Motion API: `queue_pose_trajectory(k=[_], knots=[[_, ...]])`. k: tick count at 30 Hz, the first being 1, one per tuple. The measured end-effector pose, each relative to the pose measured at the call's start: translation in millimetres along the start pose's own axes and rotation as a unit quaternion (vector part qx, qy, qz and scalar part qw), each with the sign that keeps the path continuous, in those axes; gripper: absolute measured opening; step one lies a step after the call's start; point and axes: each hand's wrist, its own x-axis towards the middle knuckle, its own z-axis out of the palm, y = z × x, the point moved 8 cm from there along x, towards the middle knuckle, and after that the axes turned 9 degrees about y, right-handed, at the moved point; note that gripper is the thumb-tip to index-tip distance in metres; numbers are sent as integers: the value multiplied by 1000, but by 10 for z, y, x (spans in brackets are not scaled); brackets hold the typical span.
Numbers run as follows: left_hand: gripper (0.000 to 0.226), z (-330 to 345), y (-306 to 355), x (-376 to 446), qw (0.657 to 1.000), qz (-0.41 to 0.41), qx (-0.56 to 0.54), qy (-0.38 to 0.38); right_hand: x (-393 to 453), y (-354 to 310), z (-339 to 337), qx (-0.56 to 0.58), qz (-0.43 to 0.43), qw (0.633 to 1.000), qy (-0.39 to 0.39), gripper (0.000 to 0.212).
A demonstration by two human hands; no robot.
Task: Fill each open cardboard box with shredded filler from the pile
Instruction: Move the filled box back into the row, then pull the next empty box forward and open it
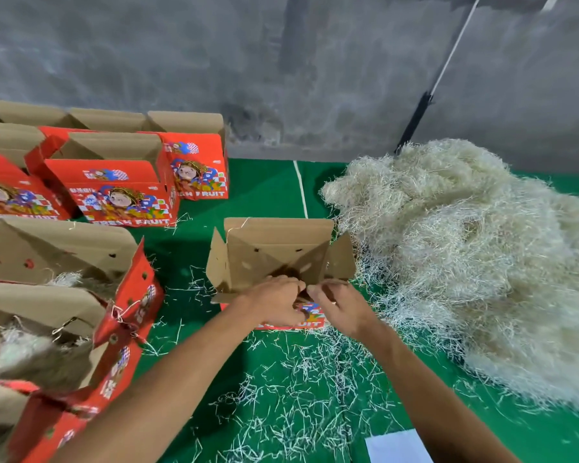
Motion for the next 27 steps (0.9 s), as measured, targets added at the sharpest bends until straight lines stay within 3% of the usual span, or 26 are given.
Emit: queue_pose_trajectory(k=[2, 5, 9, 13, 16, 20, 24, 27], knots=[[85, 152, -30, -11, 1000, -14, 24, -10, -10, 72, 103, -30, -4, 999, 12, 34], [95, 457, -78, -34, 999, -12, 24, -29, -58, 307, 385, -133, 36, 989, -48, 49], [83, 585, -226, -3, 1000, -17, -16, 21, -94, 460, 654, -241, 26, 966, -89, 65], [54, 467, -240, 59, 989, 17, 15, 146, -104, 479, 699, -295, 44, 954, -13, 58], [40, 461, -222, 130, 979, -30, 41, 197, -67, 452, 701, -286, 91, 952, 63, 48], [43, 462, -282, 298, 978, -90, 51, 179, 65, 440, 670, -206, 122, 963, 120, 37], [33, 368, -292, 354, 988, -82, 37, 127, 139, 440, 632, -158, 67, 982, 76, 22], [26, 331, -232, 261, 992, -84, 25, 88, 95, 505, 612, -113, 83, 990, 14, 23]])
